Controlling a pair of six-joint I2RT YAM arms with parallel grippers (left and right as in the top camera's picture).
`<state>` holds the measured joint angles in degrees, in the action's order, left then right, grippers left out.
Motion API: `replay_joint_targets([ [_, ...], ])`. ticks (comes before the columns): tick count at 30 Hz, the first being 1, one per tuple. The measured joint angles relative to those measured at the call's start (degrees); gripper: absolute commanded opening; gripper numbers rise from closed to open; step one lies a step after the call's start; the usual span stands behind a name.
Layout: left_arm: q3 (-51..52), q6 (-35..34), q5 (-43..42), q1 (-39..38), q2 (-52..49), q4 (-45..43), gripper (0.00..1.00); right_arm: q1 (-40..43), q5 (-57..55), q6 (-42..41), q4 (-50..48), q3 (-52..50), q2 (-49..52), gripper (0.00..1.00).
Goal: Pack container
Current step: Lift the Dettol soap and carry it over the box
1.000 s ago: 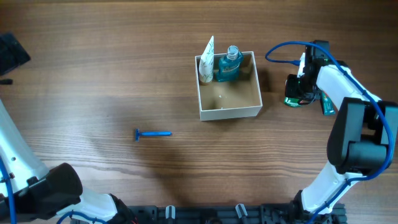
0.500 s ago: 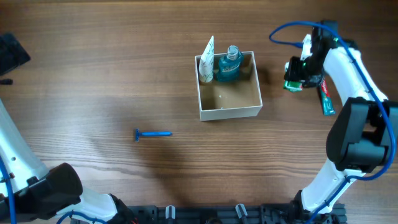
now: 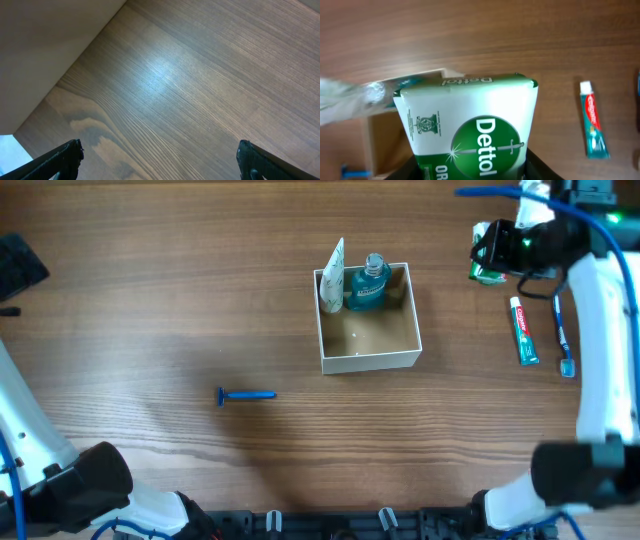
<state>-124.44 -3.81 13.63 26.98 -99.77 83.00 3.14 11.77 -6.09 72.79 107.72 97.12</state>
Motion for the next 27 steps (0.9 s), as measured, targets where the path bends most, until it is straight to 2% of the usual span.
replay_joint_targets([
  [5, 0.0, 0.02, 0.0, 0.0, 0.0, 0.0, 1.0, -3.93, 0.81, -2.34, 7.5, 0.13, -5.99, 0.22],
  [10, 0.0, 0.0, 0.0, 0.0, 0.0, 0.0, 1.0, -10.32, 1.38, -6.03, 11.45, 0.11, -7.04, 0.22],
  [17, 0.0, 0.0, -0.02, 0.0, 0.0, 0.0, 1.0, -18.4, -2.71, -11.45, 11.61, -2.12, -7.02, 0.25],
  [27, 0.0, 0.02, -0.02, 0.0, 0.0, -0.02, 1.0, -19.74, -6.49, -15.32, 2.95, -8.55, -6.34, 0.25],
])
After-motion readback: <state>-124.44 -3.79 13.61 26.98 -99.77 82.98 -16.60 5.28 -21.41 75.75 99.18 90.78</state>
